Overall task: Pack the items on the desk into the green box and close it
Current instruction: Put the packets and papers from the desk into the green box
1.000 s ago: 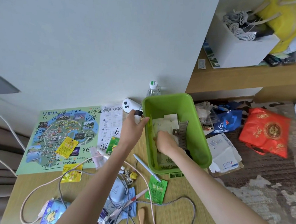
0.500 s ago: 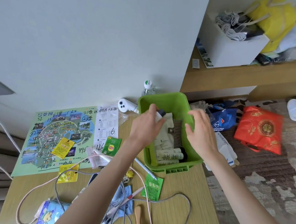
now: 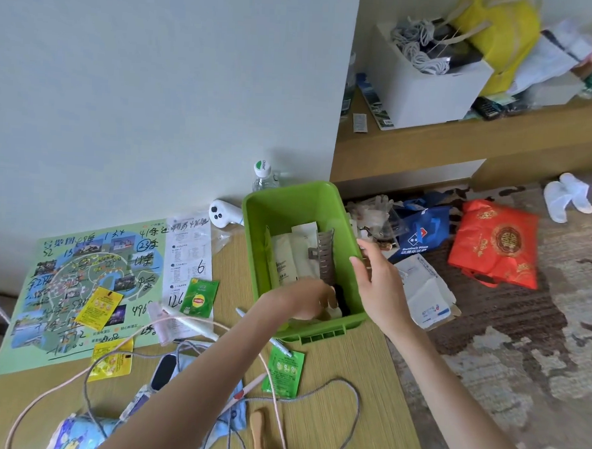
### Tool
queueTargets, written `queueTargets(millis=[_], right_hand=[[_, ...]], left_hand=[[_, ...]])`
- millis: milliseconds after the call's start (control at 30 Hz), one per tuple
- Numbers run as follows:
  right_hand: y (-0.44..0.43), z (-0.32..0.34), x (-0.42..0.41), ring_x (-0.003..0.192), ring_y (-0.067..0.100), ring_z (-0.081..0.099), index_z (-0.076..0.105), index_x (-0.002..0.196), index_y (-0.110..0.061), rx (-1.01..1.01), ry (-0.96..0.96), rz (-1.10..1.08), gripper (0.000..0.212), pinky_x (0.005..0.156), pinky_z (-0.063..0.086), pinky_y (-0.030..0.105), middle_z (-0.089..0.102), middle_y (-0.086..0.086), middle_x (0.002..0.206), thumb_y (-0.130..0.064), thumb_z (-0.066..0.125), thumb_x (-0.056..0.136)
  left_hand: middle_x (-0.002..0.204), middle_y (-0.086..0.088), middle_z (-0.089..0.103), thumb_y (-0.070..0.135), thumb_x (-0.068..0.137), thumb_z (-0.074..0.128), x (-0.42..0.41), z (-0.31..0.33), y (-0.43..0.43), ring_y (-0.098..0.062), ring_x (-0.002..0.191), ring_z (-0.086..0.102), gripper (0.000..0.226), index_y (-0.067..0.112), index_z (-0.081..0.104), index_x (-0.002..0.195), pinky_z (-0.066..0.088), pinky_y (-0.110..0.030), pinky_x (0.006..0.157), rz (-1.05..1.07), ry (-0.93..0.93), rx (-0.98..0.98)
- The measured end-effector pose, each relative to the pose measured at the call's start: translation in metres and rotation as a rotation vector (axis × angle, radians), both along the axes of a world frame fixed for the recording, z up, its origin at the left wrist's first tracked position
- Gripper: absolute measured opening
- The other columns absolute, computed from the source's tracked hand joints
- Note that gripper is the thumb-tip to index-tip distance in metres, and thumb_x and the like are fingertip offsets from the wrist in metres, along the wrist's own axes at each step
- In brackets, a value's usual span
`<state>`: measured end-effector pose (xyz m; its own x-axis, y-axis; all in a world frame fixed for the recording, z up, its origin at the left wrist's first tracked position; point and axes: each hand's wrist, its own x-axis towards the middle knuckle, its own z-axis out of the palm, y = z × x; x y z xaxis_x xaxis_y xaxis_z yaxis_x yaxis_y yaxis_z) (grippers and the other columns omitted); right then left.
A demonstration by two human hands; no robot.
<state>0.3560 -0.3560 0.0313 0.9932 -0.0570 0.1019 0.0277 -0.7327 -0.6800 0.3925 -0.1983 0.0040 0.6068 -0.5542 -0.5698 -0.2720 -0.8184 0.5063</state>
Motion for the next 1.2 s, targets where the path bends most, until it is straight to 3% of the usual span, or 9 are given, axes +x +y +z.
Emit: queueTargets(millis=[133,367,567,633,767,867,967,1100,1200], right_hand=[[-0.002,0.0,0.001,0.107,0.023,0.063,0.049,0.135,-0.008,-0.019,-0.009,-0.001,0.037,0.089,0.053,0.038,0.064,0.006,0.126,-0.02,0.049,0.101],[0.003,0.008,-0.003,0.117,0.023,0.057,0.049,0.134,-0.005,-0.156,-0.049,0.002,0.037,0.092,0.048,0.033,0.058,0.008,0.13,-0.017,0.05,0.1],[0.033,0.022,-0.04,0.116,0.02,0.053,0.056,0.12,-0.005,-0.187,-0.291,0.028,0.031,0.101,0.046,0.033,0.054,0.006,0.125,-0.003,0.058,0.089],[0.051,0.018,-0.063,0.111,0.015,0.053,0.058,0.114,-0.008,-0.168,-0.351,0.094,0.026,0.098,0.044,0.026,0.055,0.003,0.12,-0.003,0.056,0.089],[0.084,-0.004,-0.11,0.096,0.014,0.054,0.061,0.102,-0.01,-0.138,-0.401,0.29,0.019,0.085,0.044,0.022,0.057,0.002,0.106,0.0,0.057,0.086],[0.098,-0.027,-0.135,0.086,0.013,0.054,0.059,0.099,-0.011,-0.141,-0.285,0.453,0.017,0.073,0.046,0.022,0.056,0.0,0.099,0.0,0.057,0.086],[0.104,-0.05,-0.15,0.077,0.013,0.056,0.057,0.1,-0.016,-0.204,0.007,0.513,0.009,0.059,0.046,0.024,0.055,-0.004,0.098,-0.012,0.058,0.092],[0.112,-0.072,-0.158,0.088,0.015,0.06,0.051,0.111,-0.013,-0.294,0.293,0.438,0.021,0.069,0.049,0.026,0.058,-0.001,0.106,-0.029,0.053,0.097],[0.116,-0.078,-0.159,0.106,0.017,0.057,0.05,0.12,-0.011,-0.373,0.316,0.385,0.026,0.085,0.05,0.029,0.055,0.003,0.119,-0.026,0.05,0.098]], left_hand=[[0.115,0.0,0.066,0.015,0.092,0.062,0.0,0.008,0.007,-0.019,0.101,0.063,0.026,0.021,0.066,0.117,0.052,-0.039,0.091,0.052,-0.073,-0.048],[0.107,0.004,0.068,0.015,0.096,0.055,-0.004,0.05,0.04,-0.011,0.09,0.065,0.019,0.019,0.068,0.108,0.058,-0.037,0.081,0.202,-0.442,-0.209],[0.1,0.007,0.065,0.015,0.096,0.056,-0.045,0.064,0.099,-0.008,0.078,0.062,0.014,0.019,0.068,0.101,0.055,-0.032,0.067,0.597,-0.733,-0.373],[0.099,0.008,0.066,0.015,0.095,0.057,-0.068,0.057,0.12,-0.008,0.079,0.063,0.012,0.02,0.067,0.098,0.055,-0.033,0.067,0.734,-0.749,-0.365],[0.103,0.004,0.067,0.016,0.095,0.058,-0.123,0.02,0.154,-0.012,0.083,0.065,0.011,0.021,0.067,0.098,0.057,-0.038,0.07,0.846,-0.556,-0.234],[0.112,0.001,0.063,0.013,0.092,0.062,-0.165,-0.01,0.169,-0.019,0.103,0.06,0.015,0.02,0.069,0.103,0.051,-0.036,0.082,0.77,-0.489,-0.141],[0.125,-0.003,0.057,0.008,0.087,0.068,-0.19,-0.027,0.176,-0.027,0.114,0.052,0.026,0.017,0.068,0.111,0.045,-0.037,0.091,0.627,-0.526,-0.106],[0.143,0.003,0.046,0.02,0.093,0.061,-0.2,-0.033,0.177,-0.023,0.124,0.045,0.03,0.02,0.063,0.123,0.046,-0.039,0.095,0.565,-0.46,-0.044],[0.145,0.003,0.045,0.019,0.094,0.059,-0.203,-0.032,0.175,-0.021,0.129,0.041,0.03,0.02,0.063,0.125,0.043,-0.04,0.1,0.552,-0.478,-0.045]])
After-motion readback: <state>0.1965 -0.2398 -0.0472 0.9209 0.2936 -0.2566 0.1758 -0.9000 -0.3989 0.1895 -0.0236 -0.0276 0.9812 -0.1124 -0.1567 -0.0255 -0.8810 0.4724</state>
